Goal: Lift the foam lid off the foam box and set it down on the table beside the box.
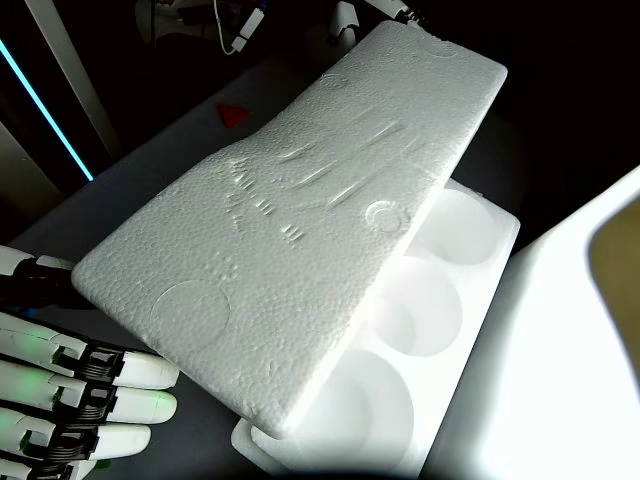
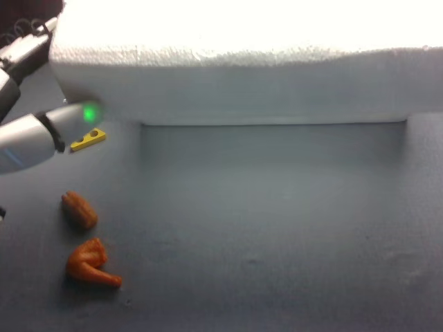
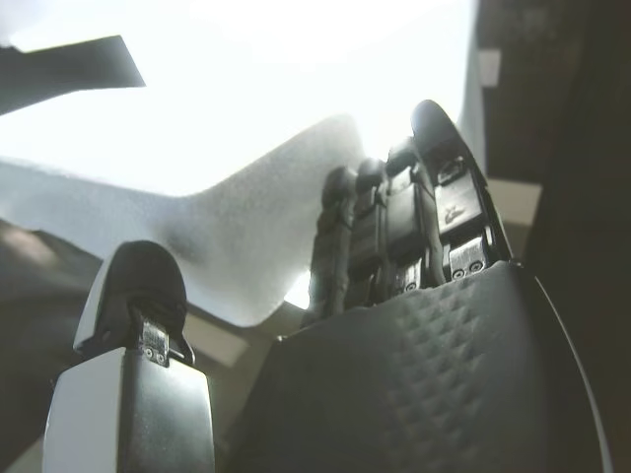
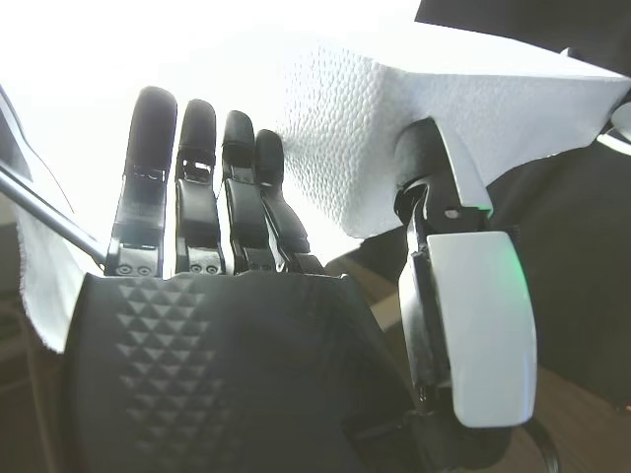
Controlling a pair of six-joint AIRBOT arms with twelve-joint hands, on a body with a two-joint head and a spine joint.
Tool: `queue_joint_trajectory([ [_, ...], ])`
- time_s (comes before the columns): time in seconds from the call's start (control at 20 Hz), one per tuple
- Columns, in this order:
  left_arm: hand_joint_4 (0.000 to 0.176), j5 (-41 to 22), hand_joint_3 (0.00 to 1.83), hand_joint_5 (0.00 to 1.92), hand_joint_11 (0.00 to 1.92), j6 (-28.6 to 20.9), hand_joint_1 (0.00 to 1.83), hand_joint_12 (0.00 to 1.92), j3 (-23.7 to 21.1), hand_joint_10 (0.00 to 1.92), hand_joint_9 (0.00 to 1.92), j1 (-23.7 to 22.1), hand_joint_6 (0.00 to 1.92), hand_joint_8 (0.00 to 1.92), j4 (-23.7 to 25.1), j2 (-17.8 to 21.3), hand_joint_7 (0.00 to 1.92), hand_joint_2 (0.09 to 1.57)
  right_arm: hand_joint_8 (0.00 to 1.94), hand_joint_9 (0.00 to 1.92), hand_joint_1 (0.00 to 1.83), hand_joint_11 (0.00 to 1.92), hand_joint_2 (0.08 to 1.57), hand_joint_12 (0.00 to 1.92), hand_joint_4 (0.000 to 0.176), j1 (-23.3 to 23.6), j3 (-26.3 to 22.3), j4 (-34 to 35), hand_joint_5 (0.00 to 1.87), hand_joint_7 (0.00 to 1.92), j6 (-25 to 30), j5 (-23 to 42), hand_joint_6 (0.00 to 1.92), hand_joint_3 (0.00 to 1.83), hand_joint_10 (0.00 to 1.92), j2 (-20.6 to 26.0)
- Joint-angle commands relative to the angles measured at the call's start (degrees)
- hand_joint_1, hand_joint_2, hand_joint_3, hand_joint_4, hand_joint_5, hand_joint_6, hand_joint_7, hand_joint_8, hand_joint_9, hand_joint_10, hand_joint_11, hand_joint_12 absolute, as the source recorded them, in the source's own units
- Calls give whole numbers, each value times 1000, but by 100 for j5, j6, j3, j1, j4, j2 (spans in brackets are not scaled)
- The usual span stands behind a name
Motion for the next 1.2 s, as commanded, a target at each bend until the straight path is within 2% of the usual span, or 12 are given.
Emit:
queue_joint_trajectory([
  [0.0, 19, -865, 3, 213, 0, -59, 345, 351, -58, 3, 32, 18, 3, 1, 456, 33, 48, 1188, 353, 0, 531, 0, 1270, 1630, 0, -30, -62, -417, 4, 23, 77, 756, 716, 0, 440, 67],
  [0.1, 12, -873, 1, 203, 0, -82, 352, 184, -129, 0, 2, 140, 0, 1, 467, 46, 23, 1193, 269, 0, 532, 0, 1283, 1568, 0, -204, -133, -383, 0, 22, 127, 806, 722, 2, 319, 113],
  [0.2, 6, -893, 0, 180, 0, -115, 288, 43, -217, 0, 0, 291, 0, 0, 485, 54, 0, 1198, 86, 0, 482, 0, 1267, 921, 0, -365, -172, -362, 60, 84, 201, 821, 460, 1, 168, 121],
  [0.25, 8, -934, 0, 183, 0, -133, 284, 8, -279, 0, 0, 396, 1, 0, 488, 67, 0, 1199, 49, 0, 473, 0, 1258, 780, 0, -465, -201, -353, 94, 107, 240, 834, 387, 0, 176, 121],
  [0.45, 0, -1064, 3, 176, 0, -164, 257, 0, -444, 0, 0, 708, 2, 0, 457, 79, 0, 1208, 4, 0, 487, 0, 1253, 884, 0, -773, -282, -270, 182, 117, 340, 869, 188, 0, 171, 121],
  [0.5, 0, -1139, 0, 183, 0, -231, 250, 0, -463, 0, 0, 825, 5, 0, 392, 34, 0, 1191, 3, 0, 504, 0, 1262, 781, 0, -870, -280, -220, 201, 102, 398, 880, 99, 0, 190, 120],
  [0.7, 0, -1190, 0, 189, 0, -324, 240, 0, -491, 0, 0, 1047, 6, 0, 258, -61, 0, 1184, 13, 45, 475, 0, 1265, 927, 0, -1194, -257, -62, 241, 157, 567, 905, 55, 0, 224, 70],
  [0.8, 2, -1080, 0, 184, 11, -347, 221, 5, -465, 0, 0, 1050, 3, 0, 255, -131, 0, 1186, 4, 14, 471, 0, 1246, 622, 0, -1340, -215, 23, 240, 93, 644, 907, 18, 0, 113, 13],
  [0.85, 2, -1037, 0, 184, 11, -368, 221, 5, -444, 0, 0, 1051, 3, 0, 265, -157, 0, 1186, 4, 14, 471, 0, 1246, 622, 0, -1358, -198, 48, 240, 93, 672, 908, 18, 0, 113, -19],
  [1.0, 35, -919, 0, 173, 7, -452, 229, 7, -424, 0, 0, 1056, 0, 0, 333, -245, 0, 1182, 6, 18, 475, 0, 1236, 538, 0, -1430, -182, 99, 247, 95, 753, 910, 13, 0, 93, -98],
  [1.1, 54, -915, 0, 173, 0, -487, 216, 0, -451, 0, 0, 1068, 1, 0, 395, -255, 0, 1172, 3, 36, 455, 0, 1233, 813, 0, -1474, -181, 106, 260, 115, 775, 909, 7, 0, 123, -134],
  [1.15, 42, -806, 0, 171, 0, -456, 222, 0, -441, 0, 0, 1066, 0, 0, 412, -270, 0, 1176, 4, 45, 464, 0, 1235, 937, 0, -1520, -170, 154, 268, 123, 779, 907, 8, 0, 144, -157],
])
